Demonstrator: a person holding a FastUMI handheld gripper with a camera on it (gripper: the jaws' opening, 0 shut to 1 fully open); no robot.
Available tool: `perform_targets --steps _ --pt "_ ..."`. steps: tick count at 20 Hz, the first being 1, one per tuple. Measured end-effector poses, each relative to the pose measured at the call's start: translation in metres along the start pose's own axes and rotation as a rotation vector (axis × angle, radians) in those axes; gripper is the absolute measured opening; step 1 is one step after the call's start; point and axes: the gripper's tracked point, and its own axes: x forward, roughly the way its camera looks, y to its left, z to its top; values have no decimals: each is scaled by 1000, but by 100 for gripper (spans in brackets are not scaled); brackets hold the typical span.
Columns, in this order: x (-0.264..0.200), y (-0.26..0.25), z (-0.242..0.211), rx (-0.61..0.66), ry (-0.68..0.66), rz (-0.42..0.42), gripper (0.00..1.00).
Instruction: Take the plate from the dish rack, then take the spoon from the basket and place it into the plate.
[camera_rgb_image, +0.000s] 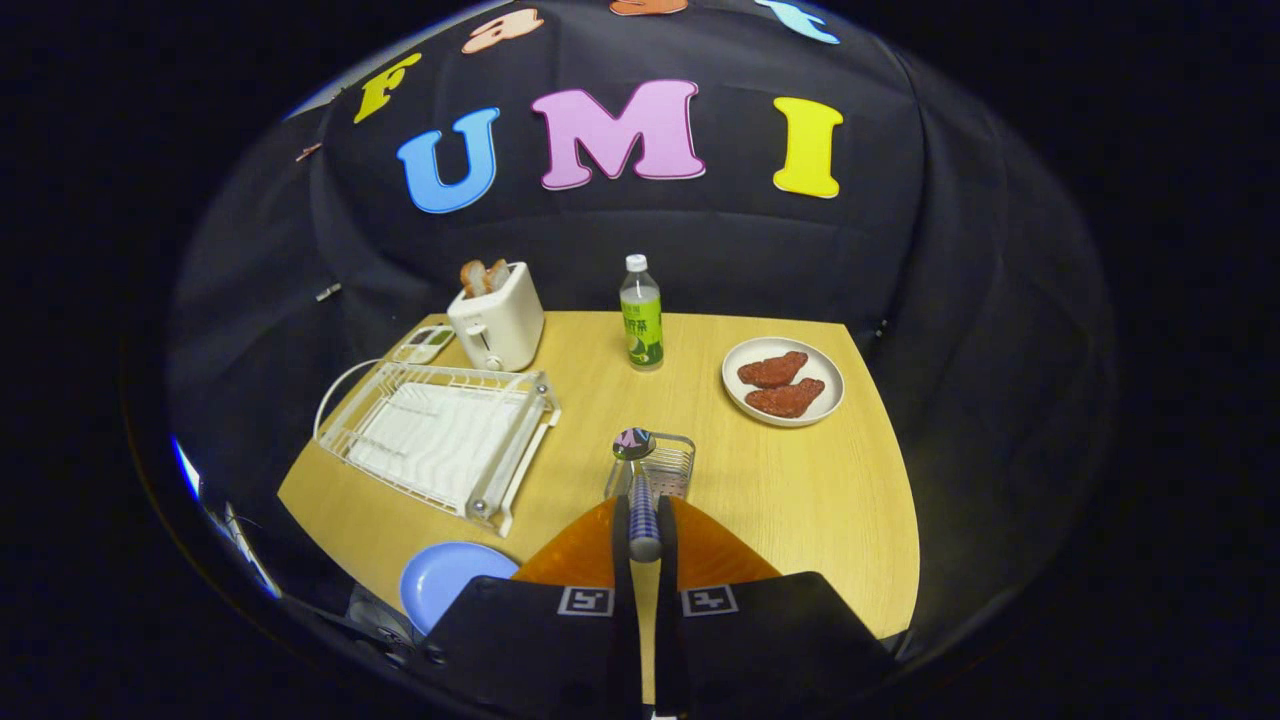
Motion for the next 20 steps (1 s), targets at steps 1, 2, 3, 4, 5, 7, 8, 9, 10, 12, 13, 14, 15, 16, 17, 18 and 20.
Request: perform_targets --steps 1,2,3,4,5,7,8,9,10,12,13,14,15,16,17,18,20 --pt "-12 10 -2 -4 -2 26 10" --pt "-24 21 -6 -7 8 51 10" --pt "-34 31 -14 -12 23 72 10" --pt "-42 41 -24 -14 42 88 10" --pt "-49 53 -35 -10 61 108 10" --pt "-56 78 -61 -1 100 151 10" --pt "-56 90 -76 -3 122 169 10" --pt "-53 101 -93 -8 150 185 10" --pt "-50 111 -107 -14 168 201 10" --pt "-36 125 -131 -41 197 211 10" --pt "-27 130 -143 -43 215 210 10" --pt "-19 135 -152 -36 224 215 10" --pt "-12 140 -158 -30 230 218 10" --pt "-4 142 -165 -33 239 216 10" --pt "1 143 -171 -36 246 213 10" --pt "6 146 -176 -39 249 215 10" --pt "15 154 -180 -41 244 230 10"
